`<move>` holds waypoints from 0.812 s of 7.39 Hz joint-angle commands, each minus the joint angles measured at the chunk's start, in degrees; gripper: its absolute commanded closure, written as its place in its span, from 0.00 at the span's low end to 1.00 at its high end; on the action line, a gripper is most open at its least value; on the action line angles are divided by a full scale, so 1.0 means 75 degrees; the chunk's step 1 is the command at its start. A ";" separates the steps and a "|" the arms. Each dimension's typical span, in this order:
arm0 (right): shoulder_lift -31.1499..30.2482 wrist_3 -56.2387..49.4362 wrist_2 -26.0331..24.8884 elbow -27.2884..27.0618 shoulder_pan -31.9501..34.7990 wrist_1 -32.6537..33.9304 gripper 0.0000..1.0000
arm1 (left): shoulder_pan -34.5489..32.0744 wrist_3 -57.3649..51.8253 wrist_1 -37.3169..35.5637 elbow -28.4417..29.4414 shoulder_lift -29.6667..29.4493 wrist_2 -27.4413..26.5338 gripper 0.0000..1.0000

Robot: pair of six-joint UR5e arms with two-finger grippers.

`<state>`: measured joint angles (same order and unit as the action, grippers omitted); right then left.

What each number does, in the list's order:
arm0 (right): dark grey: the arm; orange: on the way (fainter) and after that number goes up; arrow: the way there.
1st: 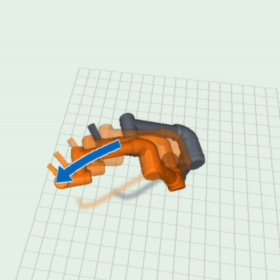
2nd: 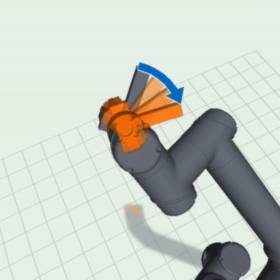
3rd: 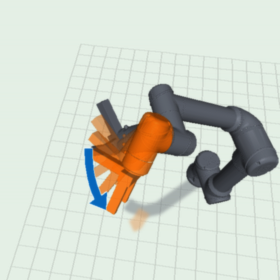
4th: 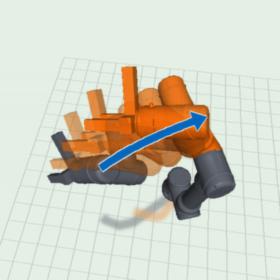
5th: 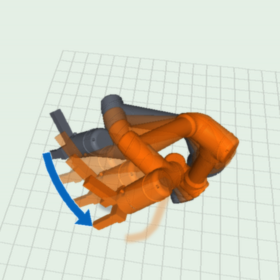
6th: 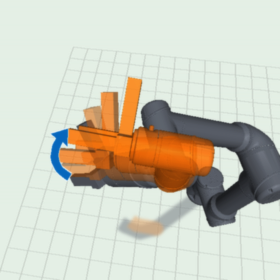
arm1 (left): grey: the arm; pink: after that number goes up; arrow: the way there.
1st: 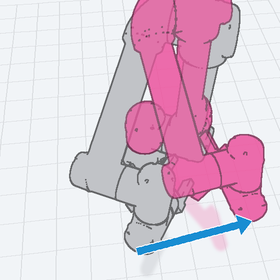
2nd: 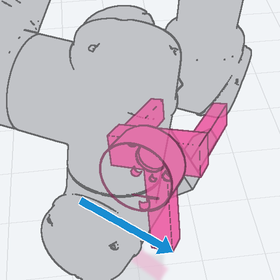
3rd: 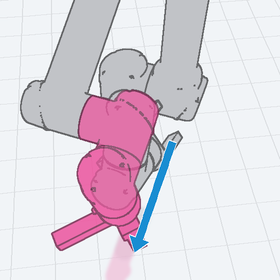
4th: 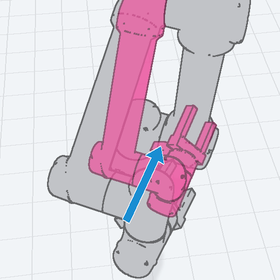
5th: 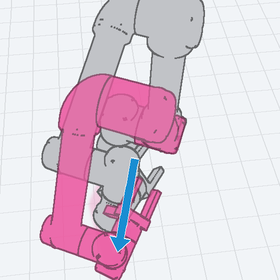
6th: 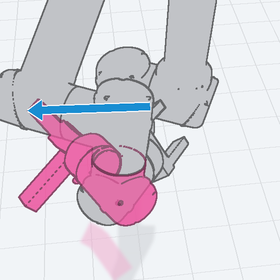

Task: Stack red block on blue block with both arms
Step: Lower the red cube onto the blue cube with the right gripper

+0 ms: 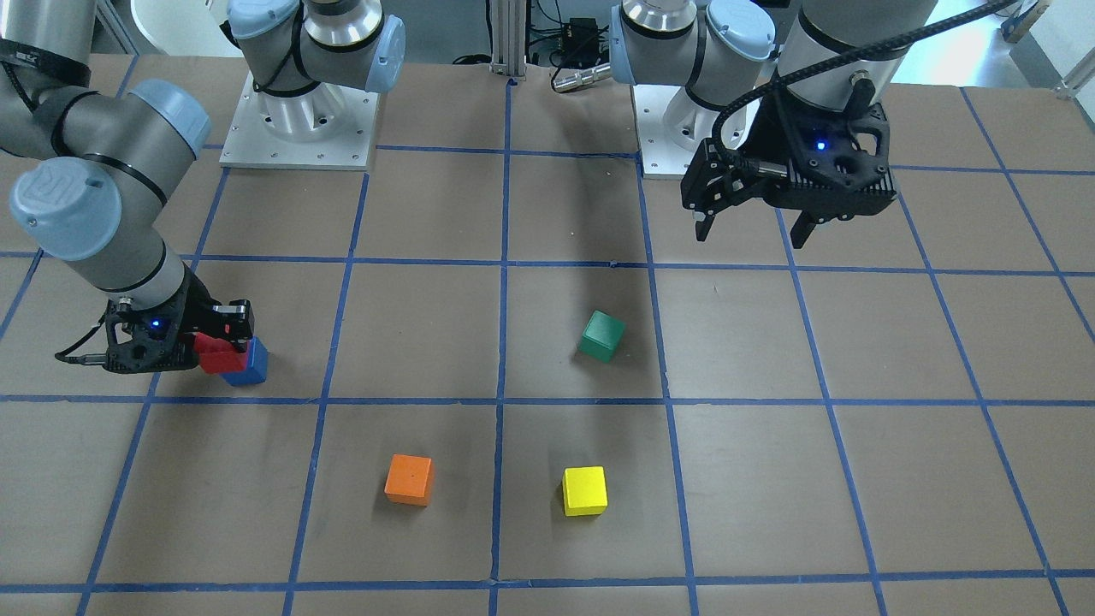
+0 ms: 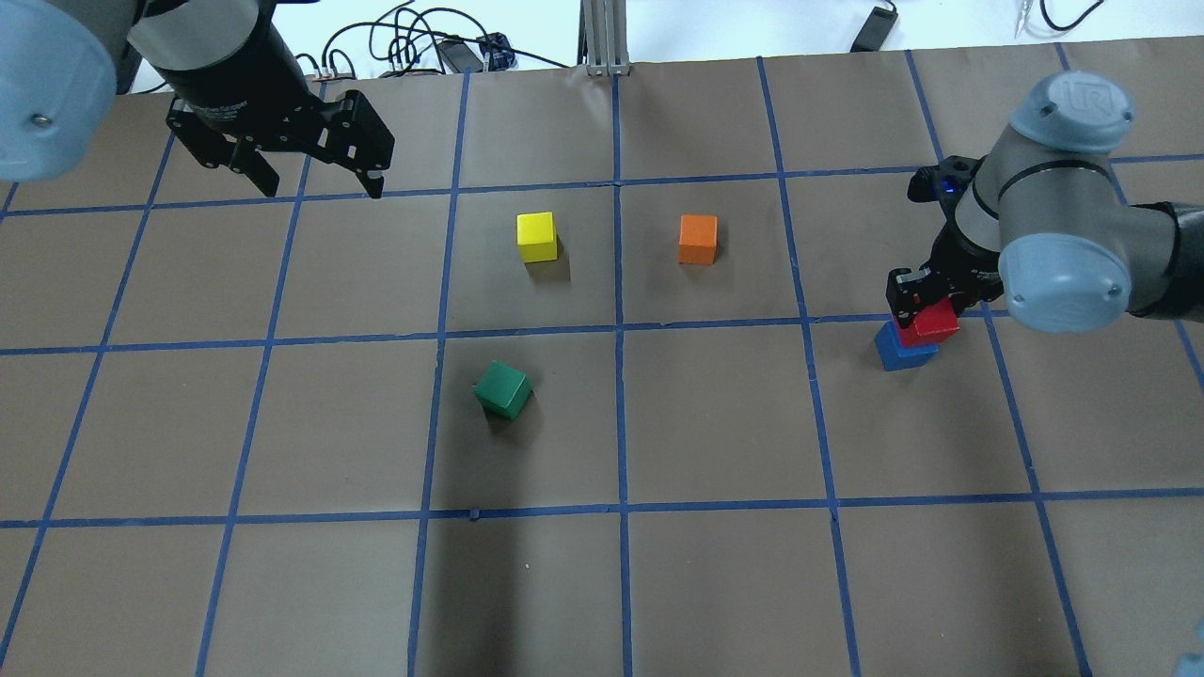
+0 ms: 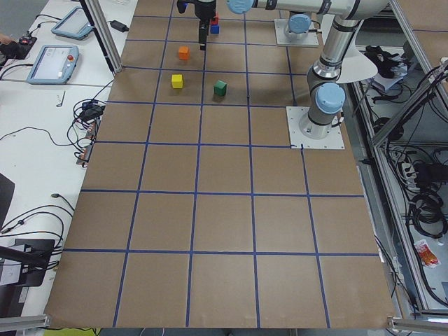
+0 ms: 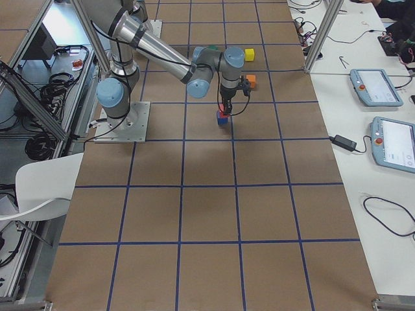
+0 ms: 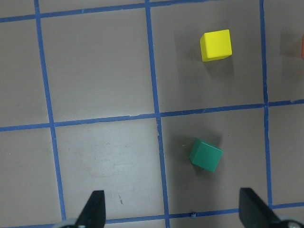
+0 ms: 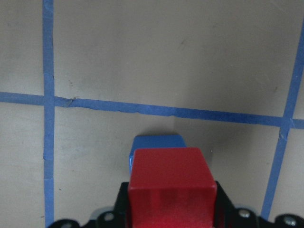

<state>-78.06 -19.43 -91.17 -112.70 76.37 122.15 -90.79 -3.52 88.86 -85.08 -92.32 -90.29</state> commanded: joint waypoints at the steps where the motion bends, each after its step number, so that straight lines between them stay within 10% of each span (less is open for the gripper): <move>1: 0.0014 0.0001 -0.0009 0.0003 0.0001 -0.0009 0.00 | 0.0000 0.0000 0.0000 0.0000 0.0004 0.0003 0.00; 6: -0.0312 0.0012 -0.0091 0.0376 0.0036 -0.0684 0.00 | 0.0000 0.0000 0.0000 0.0000 0.0004 -0.0009 0.00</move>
<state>-78.85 -19.35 -91.81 -111.66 76.53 120.23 -90.79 -3.52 88.86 -85.08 -92.29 -90.33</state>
